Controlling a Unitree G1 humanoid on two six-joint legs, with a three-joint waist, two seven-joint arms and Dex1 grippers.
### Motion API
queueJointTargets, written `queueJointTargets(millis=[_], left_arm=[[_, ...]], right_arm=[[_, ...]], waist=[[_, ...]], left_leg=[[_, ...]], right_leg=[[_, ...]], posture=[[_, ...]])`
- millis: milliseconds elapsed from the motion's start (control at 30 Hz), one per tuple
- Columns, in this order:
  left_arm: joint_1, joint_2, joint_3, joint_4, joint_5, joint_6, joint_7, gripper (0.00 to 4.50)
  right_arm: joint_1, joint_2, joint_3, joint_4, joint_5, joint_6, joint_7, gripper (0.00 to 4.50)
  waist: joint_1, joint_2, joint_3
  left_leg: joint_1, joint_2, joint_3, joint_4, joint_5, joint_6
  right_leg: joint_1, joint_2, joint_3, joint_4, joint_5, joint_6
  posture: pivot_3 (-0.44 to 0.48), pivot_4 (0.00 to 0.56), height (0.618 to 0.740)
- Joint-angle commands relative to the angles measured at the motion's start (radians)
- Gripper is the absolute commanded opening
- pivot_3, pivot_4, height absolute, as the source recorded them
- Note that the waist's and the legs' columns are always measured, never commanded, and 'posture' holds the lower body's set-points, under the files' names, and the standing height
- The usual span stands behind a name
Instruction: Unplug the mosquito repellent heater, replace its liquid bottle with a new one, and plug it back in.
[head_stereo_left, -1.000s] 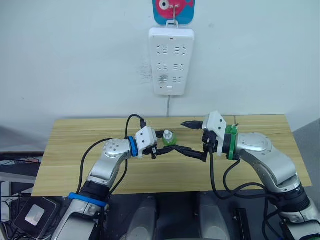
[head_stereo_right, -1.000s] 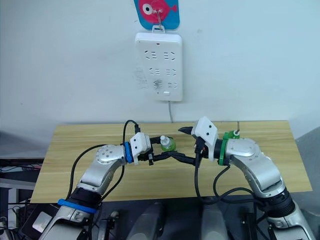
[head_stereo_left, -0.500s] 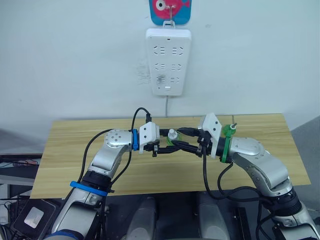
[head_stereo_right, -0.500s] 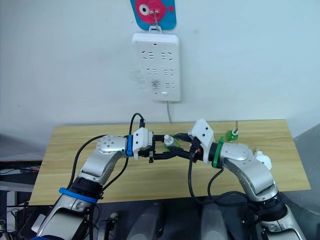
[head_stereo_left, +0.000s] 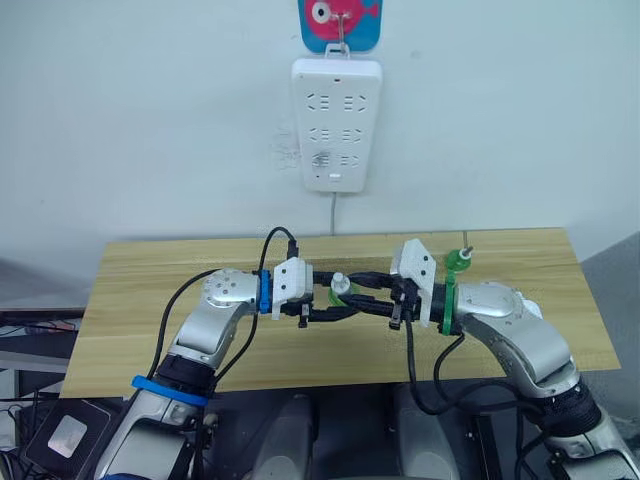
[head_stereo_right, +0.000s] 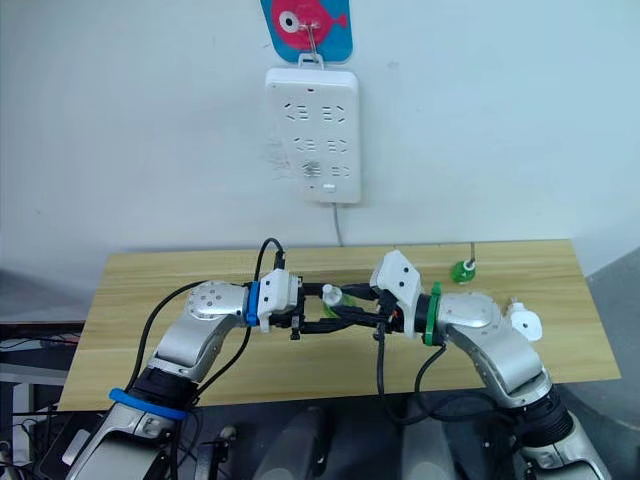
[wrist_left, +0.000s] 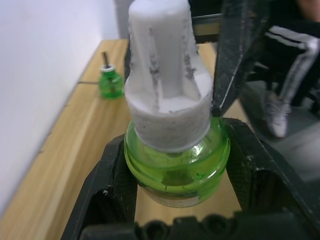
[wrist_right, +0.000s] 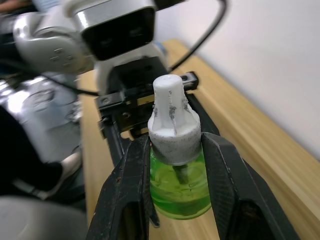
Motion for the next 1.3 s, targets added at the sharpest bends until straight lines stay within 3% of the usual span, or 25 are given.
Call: queueJointTargets(millis=[33, 133, 267, 533, 600, 733, 967, 1133, 1300], left_arm=[[0.003, -0.004, -0.074, -0.052, -0.004, -0.031, -0.094, 2.23], [0.018, 0.016, -0.093, -0.089, -0.019, -0.029, -0.154, 2.23], [0.029, 0.045, -0.092, -0.104, -0.029, -0.027, -0.196, 2.23], [-0.011, 0.022, -0.03, -0.008, -0.023, -0.046, -0.129, 2.23], [-0.017, 0.019, -0.02, 0.008, -0.021, -0.05, -0.112, 2.23], [-0.021, 0.003, 0.009, 0.032, -0.02, -0.029, -0.049, 2.23], [-0.026, -0.05, 0.067, 0.072, -0.01, 0.027, 0.127, 2.23], [-0.028, -0.055, 0.058, 0.062, -0.009, 0.043, 0.134, 2.23], [-0.059, -0.067, 0.054, 0.094, -0.002, 0.039, 0.127, 2.23]], right_arm=[[-0.116, 0.027, 0.019, 0.107, 0.061, -0.13, 0.229, 1.14], [-0.194, 0.061, 0.042, 0.232, 0.041, -0.215, 0.364, 1.14], [-0.234, 0.078, 0.046, 0.332, -0.001, -0.297, 0.433, 1.14], [-0.145, -0.035, -0.028, 0.251, 0.021, -0.22, 0.423, 3.96], [-0.103, -0.069, -0.056, 0.2, 0.03, -0.187, 0.39, 4.46], [0.003, -0.097, -0.102, 0.061, 0.025, -0.105, 0.257, 4.46], [0.112, 0.128, -0.117, -0.138, -0.044, 0.072, -0.234, 4.46], [0.124, 0.179, -0.075, -0.193, -0.076, 0.108, -0.347, 4.46], [0.125, 0.171, -0.044, -0.192, -0.082, 0.095, -0.352, 4.46]], waist=[[-0.001, -0.001, -0.004], [-0.001, -0.001, -0.013], [0.002, -0.001, -0.017], [0.019, -0.002, -0.018], [0.021, -0.002, -0.019], [0.019, -0.002, -0.021], [0.008, -0.003, -0.029], [0.004, -0.002, -0.039], [0.002, -0.002, -0.041]], left_leg=[[0.0, 0.0, 0.001, 0.0, 0.0, 0.0], [0.0, 0.001, 0.002, -0.001, 0.0, 0.0], [0.0, 0.001, 0.002, -0.001, 0.0, 0.0], [0.0, 0.0, -0.003, 0.0, 0.0, 0.0], [0.0, 0.0, -0.002, 0.0, 0.0, 0.0], [0.0, 0.0, 0.002, 0.0, 0.0, 0.0], [0.0, 0.0, 0.004, 0.001, 0.0, -0.001], [0.0, -0.001, 0.002, 0.002, 0.0, -0.001], [0.0, -0.001, 0.003, 0.002, 0.0, -0.001]], right_leg=[[0.0, 0.0, 0.0, 0.0, 0.0, 0.0], [0.0, 0.001, -0.001, -0.001, 0.0, 0.0], [-0.001, 0.0, -0.001, -0.001, 0.0, 0.0], [0.0, 0.0, -0.001, 0.0, 0.0, 0.0], [-0.001, 0.0, -0.001, 0.0, 0.0, 0.0], [-0.001, 0.0, -0.001, 0.001, 0.0, 0.0], [-0.003, -0.001, 0.001, 0.005, 0.0, 0.0], [-0.004, -0.001, 0.001, 0.007, 0.0, 0.0], [-0.004, -0.001, 0.001, 0.007, 0.0, 0.0]], posture=[[0.074, 0.227, 0.74], [0.111, 0.214, 0.74], [0.121, 0.216, 0.74], [0.108, 0.217, 0.74], [0.092, 0.217, 0.74], [0.069, 0.212, 0.74], [0.048, 0.214, 0.74], [0.034, 0.215, 0.74], [0.031, 0.218, 0.74]])
